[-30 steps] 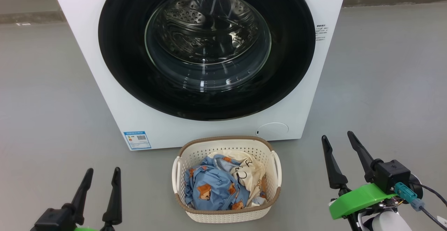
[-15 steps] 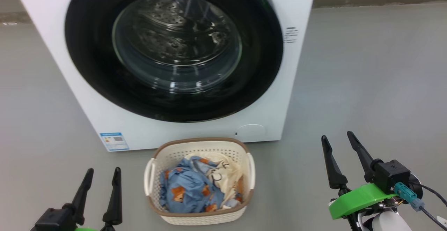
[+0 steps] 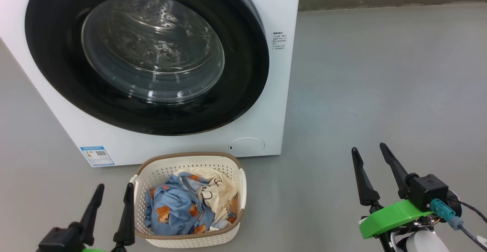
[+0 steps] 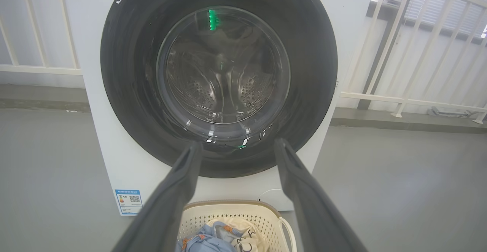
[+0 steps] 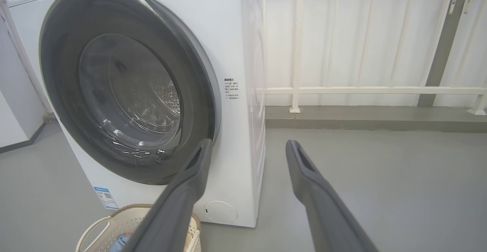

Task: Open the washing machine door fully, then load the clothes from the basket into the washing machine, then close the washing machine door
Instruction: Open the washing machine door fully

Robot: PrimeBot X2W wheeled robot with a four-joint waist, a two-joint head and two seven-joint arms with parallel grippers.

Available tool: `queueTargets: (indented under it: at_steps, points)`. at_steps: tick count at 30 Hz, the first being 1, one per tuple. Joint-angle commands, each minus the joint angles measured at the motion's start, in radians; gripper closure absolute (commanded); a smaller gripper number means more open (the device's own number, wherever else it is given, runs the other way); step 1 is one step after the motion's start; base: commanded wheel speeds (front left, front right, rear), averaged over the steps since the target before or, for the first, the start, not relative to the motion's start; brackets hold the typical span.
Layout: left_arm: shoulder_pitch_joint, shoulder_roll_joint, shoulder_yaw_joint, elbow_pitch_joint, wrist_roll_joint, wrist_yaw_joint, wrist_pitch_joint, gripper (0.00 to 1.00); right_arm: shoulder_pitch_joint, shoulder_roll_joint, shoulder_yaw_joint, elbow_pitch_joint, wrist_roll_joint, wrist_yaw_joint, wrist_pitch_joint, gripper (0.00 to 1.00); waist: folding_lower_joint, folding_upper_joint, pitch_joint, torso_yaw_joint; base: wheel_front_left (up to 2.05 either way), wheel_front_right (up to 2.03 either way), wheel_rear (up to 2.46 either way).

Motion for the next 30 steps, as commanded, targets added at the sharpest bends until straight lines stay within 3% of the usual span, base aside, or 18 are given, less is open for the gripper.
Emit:
queueTargets:
  at_steps: [1,30]
  points:
    - [-0.04,0.027,0.032,-0.03,-0.01,0.001,-0.011,0.0,-0.036,-0.005,0.025,-0.025,0.009,0.008,-0.012,0.0,0.0,-0.0001,0.0,0.0,0.22,0.22,-0.44]
    - [-0.038,0.024,0.038,-0.029,-0.007,0.001,-0.011,0.0,-0.033,-0.005,0.025,-0.025,0.011,0.008,-0.012,0.0,-0.0001,-0.0001,0.003,0.001,0.0,0.0,-0.01]
